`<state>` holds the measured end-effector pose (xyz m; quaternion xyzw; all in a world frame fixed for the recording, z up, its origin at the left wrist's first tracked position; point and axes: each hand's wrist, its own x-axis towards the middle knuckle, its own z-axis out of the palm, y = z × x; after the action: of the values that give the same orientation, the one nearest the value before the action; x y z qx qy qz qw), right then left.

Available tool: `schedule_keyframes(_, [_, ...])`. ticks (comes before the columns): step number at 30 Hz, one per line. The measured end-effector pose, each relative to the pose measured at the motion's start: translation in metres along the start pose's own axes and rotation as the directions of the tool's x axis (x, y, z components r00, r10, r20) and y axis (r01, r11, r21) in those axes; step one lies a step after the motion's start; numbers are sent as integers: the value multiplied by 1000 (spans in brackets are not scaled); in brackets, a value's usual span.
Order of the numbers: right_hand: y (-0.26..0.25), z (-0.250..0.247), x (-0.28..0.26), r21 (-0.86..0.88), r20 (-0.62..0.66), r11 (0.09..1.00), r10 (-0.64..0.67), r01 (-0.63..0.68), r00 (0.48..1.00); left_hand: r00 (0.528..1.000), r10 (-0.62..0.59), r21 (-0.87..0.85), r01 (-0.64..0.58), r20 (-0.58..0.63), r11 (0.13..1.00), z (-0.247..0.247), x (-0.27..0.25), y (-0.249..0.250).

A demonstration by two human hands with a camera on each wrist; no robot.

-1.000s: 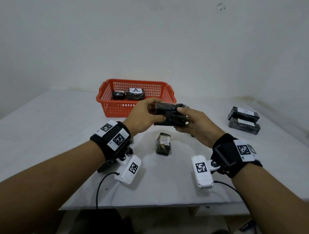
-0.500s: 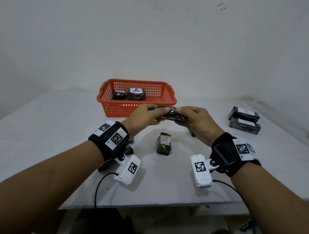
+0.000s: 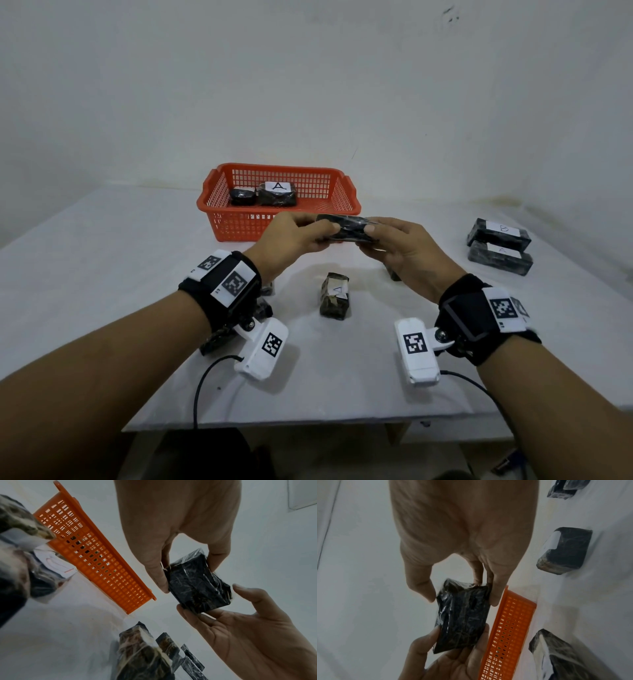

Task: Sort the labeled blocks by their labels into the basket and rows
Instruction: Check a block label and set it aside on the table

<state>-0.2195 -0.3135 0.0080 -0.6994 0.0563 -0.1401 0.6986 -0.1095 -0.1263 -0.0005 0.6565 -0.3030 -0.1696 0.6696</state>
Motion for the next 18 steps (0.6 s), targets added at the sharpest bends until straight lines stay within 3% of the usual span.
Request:
schedule_keyframes(6, [0, -2, -2, -8, -46, 1000, -30, 30, 998, 994, -21, -64, 28, 109, 998, -2, -2, -1])
schedule_keyframes(11, [-2, 1, 2, 12, 21, 999, 30, -30, 999, 1000, 0, -21, 0, 7, 1000, -1, -2, -2])
schedule_keyframes(15, [1, 11, 5, -117, -133, 992, -52, 37, 990, 997, -4, -33, 7, 71, 999, 2, -4, 0])
schedule_keyframes(18, [2, 10, 5, -154, -112, 987, -61, 43, 992, 994, -14, -54, 20, 105, 998, 2, -6, -1])
